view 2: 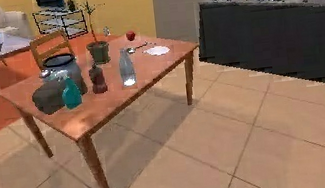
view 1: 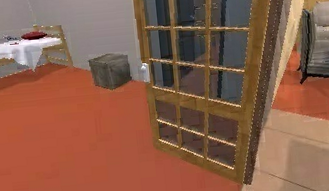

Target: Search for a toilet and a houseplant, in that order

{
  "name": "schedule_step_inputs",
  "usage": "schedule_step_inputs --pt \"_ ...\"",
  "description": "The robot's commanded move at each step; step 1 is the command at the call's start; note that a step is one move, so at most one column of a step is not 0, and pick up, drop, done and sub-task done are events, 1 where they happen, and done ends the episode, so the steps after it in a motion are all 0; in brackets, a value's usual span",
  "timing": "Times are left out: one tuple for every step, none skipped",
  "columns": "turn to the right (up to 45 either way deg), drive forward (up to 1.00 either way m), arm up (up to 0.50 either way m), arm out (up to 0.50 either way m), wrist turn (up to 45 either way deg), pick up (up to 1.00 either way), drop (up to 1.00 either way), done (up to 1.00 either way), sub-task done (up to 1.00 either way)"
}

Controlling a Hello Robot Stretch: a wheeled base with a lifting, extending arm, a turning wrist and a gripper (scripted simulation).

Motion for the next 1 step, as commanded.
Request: schedule_step_inputs --pt "-27.0 0.0 0.0 0.0 0.0 0.0 0.0 0.0 0.0"
